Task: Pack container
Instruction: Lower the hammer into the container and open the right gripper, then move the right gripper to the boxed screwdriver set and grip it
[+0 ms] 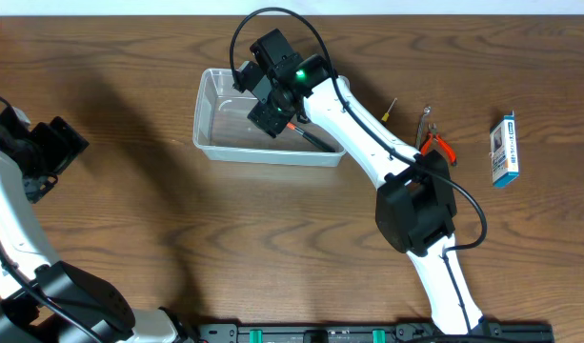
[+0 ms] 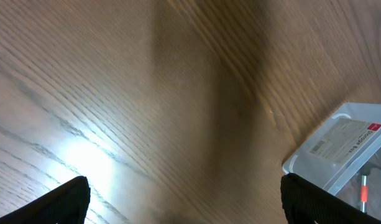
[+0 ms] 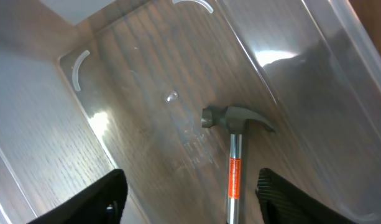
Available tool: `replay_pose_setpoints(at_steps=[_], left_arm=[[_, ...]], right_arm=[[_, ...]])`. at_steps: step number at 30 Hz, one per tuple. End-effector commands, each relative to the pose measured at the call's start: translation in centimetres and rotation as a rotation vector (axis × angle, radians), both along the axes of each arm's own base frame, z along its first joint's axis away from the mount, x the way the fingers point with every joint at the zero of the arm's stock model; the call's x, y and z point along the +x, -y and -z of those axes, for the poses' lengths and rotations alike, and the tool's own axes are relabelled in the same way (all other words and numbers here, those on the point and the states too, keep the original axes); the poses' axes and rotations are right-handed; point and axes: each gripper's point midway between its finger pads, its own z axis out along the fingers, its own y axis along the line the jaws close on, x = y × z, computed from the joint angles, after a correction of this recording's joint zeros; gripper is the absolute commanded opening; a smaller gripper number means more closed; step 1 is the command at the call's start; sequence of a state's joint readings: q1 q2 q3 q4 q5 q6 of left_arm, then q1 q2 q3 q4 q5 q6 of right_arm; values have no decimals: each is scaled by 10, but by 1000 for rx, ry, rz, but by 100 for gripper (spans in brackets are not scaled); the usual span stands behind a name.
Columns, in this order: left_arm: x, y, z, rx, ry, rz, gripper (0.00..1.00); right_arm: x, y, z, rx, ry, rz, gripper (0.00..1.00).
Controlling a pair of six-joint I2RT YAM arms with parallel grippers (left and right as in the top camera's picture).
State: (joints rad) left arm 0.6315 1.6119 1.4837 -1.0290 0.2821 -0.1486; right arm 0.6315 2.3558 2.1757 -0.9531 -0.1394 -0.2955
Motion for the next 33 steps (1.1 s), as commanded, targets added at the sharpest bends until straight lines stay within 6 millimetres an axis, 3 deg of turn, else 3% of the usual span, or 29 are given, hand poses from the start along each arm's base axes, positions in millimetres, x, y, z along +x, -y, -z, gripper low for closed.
replay_pose_setpoints(at_steps=[1,5,9,15,18,25,29,33], left_arm=[[1,0,-6,21,10,18,91],[1,0,-6,21,10,18,90],[1,0,-6,21,10,18,91],[1,0,-6,21,10,19,90],[1,0,-6,21,10,18,90],[1,0,-6,21,10,18,90],[1,0,-6,21,10,19,91],[1,0,-6,21,10,19,90]], right_arm=[[8,2,-34,32,57,40,74],[37,41,-91,-11,197,264,77],[40,97,-147,-47,240,371,80],[28,208,-187,-94,182,609,90],[19,269,-191,-126,129,742,91],[-10,369,-169,-222,-50,942,83],[-21,403,-155,-238,-124,1014,85],[-31,422,-137,-215,-213,1061,85]])
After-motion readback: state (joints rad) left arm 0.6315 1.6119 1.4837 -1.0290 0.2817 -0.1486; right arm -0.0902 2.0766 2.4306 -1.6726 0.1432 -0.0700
